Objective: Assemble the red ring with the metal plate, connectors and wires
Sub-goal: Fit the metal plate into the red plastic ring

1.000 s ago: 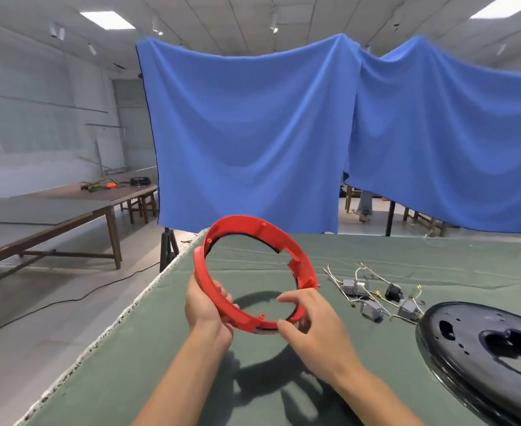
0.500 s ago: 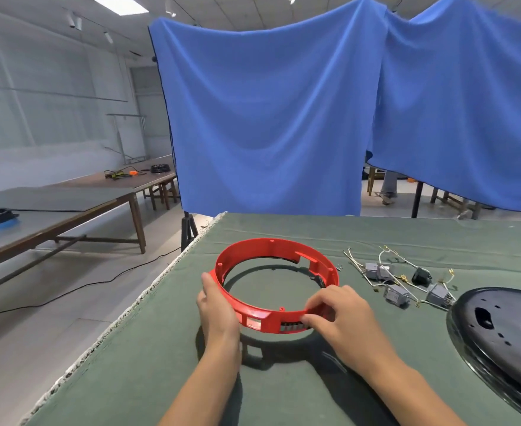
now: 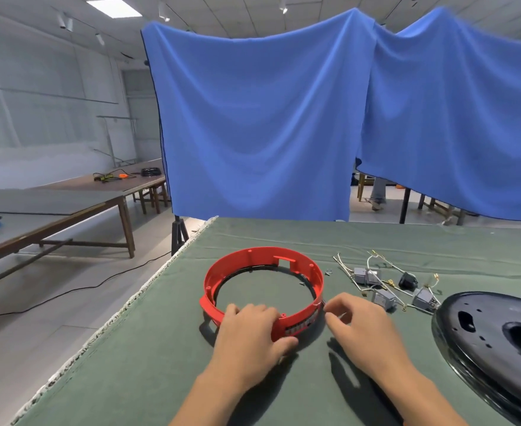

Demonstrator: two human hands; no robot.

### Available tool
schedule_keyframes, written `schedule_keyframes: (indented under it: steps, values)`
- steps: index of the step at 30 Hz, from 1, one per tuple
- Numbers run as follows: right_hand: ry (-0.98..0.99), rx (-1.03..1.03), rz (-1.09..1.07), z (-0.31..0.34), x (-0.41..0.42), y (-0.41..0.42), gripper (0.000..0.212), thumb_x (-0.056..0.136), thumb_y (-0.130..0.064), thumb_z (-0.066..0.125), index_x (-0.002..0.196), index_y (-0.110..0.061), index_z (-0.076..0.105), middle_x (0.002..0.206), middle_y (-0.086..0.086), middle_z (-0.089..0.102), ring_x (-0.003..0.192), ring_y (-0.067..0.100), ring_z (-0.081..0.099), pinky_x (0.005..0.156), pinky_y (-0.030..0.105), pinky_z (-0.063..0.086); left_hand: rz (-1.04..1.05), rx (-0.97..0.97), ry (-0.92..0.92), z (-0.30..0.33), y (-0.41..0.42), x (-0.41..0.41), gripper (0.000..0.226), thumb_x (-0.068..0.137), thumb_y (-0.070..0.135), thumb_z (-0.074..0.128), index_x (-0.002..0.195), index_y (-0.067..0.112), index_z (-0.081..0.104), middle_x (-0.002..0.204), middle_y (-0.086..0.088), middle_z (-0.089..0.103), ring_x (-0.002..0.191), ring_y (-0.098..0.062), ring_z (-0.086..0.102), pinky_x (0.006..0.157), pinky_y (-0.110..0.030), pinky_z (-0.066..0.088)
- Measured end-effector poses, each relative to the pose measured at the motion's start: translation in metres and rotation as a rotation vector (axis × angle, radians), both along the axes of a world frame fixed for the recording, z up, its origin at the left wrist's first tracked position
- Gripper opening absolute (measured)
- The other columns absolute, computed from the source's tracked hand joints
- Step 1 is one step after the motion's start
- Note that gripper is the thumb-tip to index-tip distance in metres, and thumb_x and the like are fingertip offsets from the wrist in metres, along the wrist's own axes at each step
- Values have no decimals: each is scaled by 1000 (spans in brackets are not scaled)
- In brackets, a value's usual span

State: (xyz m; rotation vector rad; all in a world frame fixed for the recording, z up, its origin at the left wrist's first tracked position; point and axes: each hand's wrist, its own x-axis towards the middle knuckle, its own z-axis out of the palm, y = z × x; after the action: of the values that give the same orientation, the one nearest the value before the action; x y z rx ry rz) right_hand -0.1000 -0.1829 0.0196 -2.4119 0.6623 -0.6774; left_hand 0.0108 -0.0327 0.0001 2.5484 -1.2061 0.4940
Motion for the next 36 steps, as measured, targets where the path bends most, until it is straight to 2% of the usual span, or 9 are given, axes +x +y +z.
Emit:
schedule_keyframes:
  steps: [2,5,12,17,21,26,28,32,36]
  values:
    - [24,3,-8,0,1,1,14,81,-25,59,71,-35,59,77,-17,63,78,8,59,73,31,50,-10,-50,-47,1,1,5,25,90,50,46,94,28,55,101,9,61,101,-15,53,82,-31,29]
    - [32,7,-4,0,2,1,12,81,-25,60,72,-32,60,75,-17,63,77,8,59,71,31,49,-60,-427,9,6,5,9,22,87,43,60,76,26,53,75,8,58,76,-15,53,66,-28,30]
    - [32,28,2,-1,4,4,15,80,-24,61,68,-32,58,70,-19,62,72,3,58,69,30,48,110,-1719,802,39,19,21,44,92,43,54,61,13,57,50,-2,61,37,-13,49,33,-18,36]
    - [30,23,4,1,3,6,14,78,-25,61,67,-32,59,67,-17,63,70,3,59,67,30,48,87,-1899,1101,39,25,27,47,96,40,50,59,10,48,45,-4,55,28,-12,34,32,-13,25]
    - [24,36,-1,-1,4,5,16,79,-25,63,66,-33,59,66,-18,63,69,-1,58,65,27,47,53,-1690,793,40,25,21,46,90,48,53,60,13,55,48,-4,59,33,-11,45,32,-16,32]
    - [-2,29,-17,-3,5,2,17,81,-26,62,67,-34,58,68,-18,63,71,1,58,62,25,43,1,-794,-55,28,22,17,42,85,53,54,67,15,56,52,2,56,46,-20,51,44,-27,34]
    - [-22,33,-20,-3,7,0,17,80,-25,63,66,-34,59,68,-18,63,71,3,59,63,26,44,42,-488,-244,26,15,16,39,85,52,55,68,17,54,58,1,61,53,-22,57,46,-28,35]
    - [-87,71,-38,-5,8,-2,19,79,-21,63,65,-33,61,64,-16,64,66,-2,57,60,23,43,111,49,-107,13,-4,3,34,94,54,37,92,24,52,101,0,64,100,-22,60,70,-33,39]
    - [-157,85,-55,0,3,-2,18,80,-19,62,66,-31,63,65,-14,65,69,8,61,64,28,46,115,72,-37,9,-8,-15,30,95,52,36,93,24,47,105,1,60,102,-22,56,69,-33,35]
